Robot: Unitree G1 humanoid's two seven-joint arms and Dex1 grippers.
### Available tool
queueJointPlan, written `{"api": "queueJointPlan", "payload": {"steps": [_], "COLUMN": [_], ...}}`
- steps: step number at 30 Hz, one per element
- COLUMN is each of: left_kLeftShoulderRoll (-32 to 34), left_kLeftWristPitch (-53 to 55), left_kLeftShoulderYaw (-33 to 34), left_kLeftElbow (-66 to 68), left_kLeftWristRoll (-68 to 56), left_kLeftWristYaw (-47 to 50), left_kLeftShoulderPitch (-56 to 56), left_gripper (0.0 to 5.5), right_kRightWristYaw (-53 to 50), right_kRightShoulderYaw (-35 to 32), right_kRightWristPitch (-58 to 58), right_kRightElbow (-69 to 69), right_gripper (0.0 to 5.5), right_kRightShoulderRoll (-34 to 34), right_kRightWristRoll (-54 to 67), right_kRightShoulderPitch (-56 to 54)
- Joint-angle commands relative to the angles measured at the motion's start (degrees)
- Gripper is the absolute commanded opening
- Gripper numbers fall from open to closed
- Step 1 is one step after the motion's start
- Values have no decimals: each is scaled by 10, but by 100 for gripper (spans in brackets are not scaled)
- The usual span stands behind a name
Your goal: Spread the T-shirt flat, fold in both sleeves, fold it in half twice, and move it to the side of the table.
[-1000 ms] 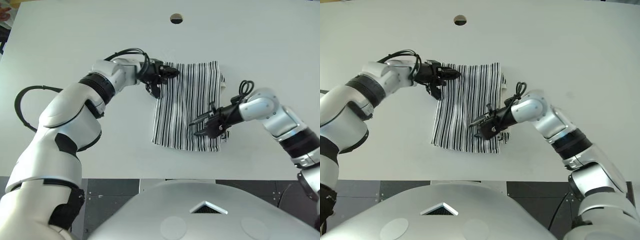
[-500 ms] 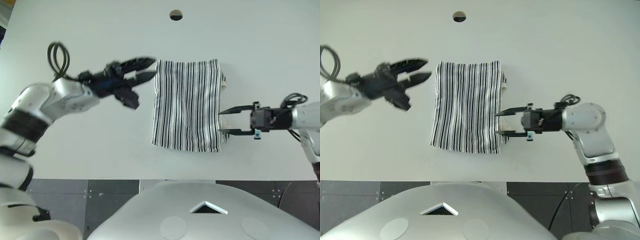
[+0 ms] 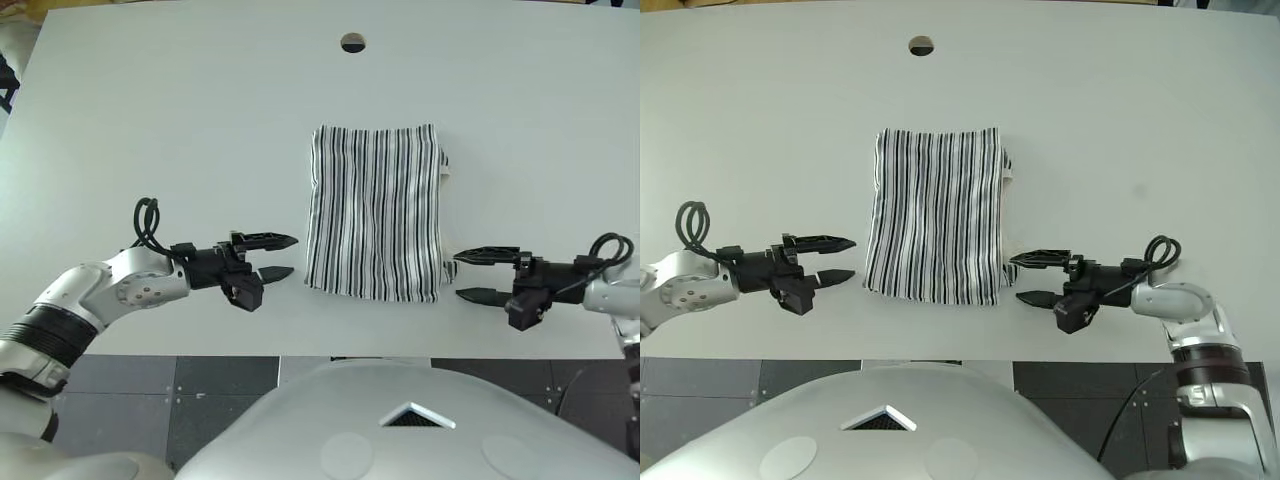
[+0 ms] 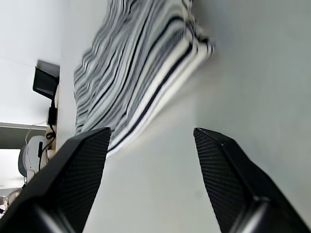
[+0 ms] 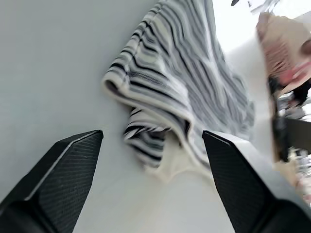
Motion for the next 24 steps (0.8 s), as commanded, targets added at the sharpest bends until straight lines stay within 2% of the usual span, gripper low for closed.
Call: {"api": "queueJointPlan", "payload": {"steps": [1, 8, 10, 15, 24], "left_kLeftShoulderRoll": [-41, -73, -80, -96, -110], "left_kLeftWristPitch": [15, 20, 21, 24, 16], "left_kLeftShoulderYaw": [-18, -3, 2, 14, 30], "left_kLeftElbow": [-3, -3, 1, 8, 14], "left_kLeftWristRoll": [50, 57, 58, 58, 62], "left_kLeftWristYaw": [-67, -104, -113, -126, -147], "left_kLeftShoulderPitch": [26, 29, 28, 20, 20], "left_gripper": [319, 319, 322, 231, 89], "right_kRightWristYaw": [-67, -161, -177, -195, -236], "right_kRightShoulderYaw": [13, 68, 87, 129, 157], "right_kRightWristPitch": [-31, -33, -28, -3, 37], "right_kRightElbow": [59, 63, 63, 60, 72], "right_gripper": [379, 379, 342, 238, 65], "right_kRightShoulderRoll": [26, 28, 22, 6, -16], "right_kRightWristRoll": [-140, -206, -208, -204, -206], "right_kRightShoulderPitch": [-26, -44, -48, -56, -75]}}
